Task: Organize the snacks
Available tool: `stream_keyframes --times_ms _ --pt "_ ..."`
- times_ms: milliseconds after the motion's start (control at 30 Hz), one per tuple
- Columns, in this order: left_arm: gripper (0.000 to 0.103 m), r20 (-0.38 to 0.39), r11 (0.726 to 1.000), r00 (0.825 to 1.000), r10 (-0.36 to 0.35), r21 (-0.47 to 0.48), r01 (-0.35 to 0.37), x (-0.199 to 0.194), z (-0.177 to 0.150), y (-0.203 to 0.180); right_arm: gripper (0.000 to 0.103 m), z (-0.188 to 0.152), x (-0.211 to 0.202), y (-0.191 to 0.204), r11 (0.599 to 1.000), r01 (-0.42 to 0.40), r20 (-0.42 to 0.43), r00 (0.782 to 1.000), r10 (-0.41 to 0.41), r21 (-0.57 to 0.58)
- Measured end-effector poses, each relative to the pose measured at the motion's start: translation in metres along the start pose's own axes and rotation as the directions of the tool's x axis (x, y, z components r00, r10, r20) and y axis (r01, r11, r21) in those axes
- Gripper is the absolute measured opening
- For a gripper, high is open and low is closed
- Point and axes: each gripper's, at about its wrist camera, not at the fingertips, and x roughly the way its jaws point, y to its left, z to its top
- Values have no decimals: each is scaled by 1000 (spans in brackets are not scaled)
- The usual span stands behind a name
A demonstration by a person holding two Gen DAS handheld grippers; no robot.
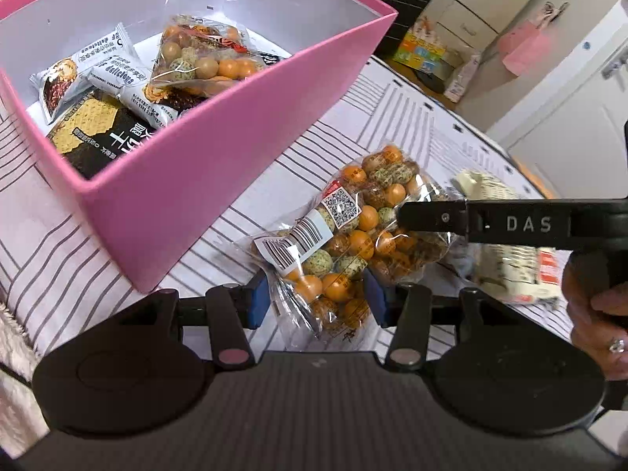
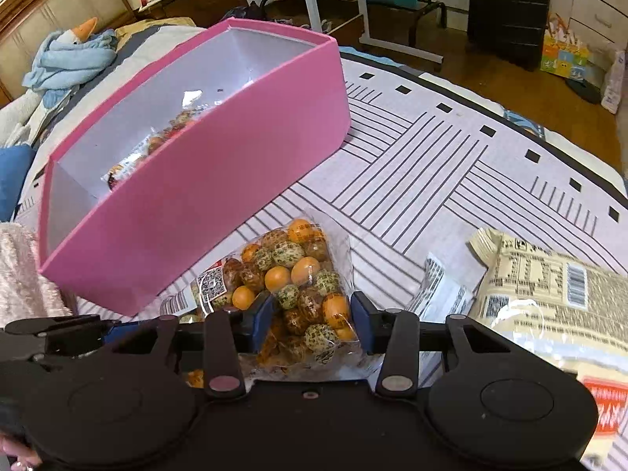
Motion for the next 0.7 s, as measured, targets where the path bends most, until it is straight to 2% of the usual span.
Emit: stream_keyframes --times_ms 133,267,433,567,700 --pt "47 8 999 999 -38 7 38 -14 6 6 49 -12 -20 5 998 -7 39 999 5 60" --pt "47 38 996 997 -64 66 62 -32 4 8 49 -34 -36 14 990 2 40 999 -8 142" --pt "47 -36 984 995 -96 150 100 -48 3 4 49 -59 -59 25 972 25 65 997 -42 233" --pt "47 -57 963 991 -124 232 134 -69 4 -2 50 -75 -79 35 953 14 95 995 -45 303" --pt "47 -70 947 993 -91 302 108 -92 4 -7 51 -85 -91 56 949 -10 98 995 -22 316"
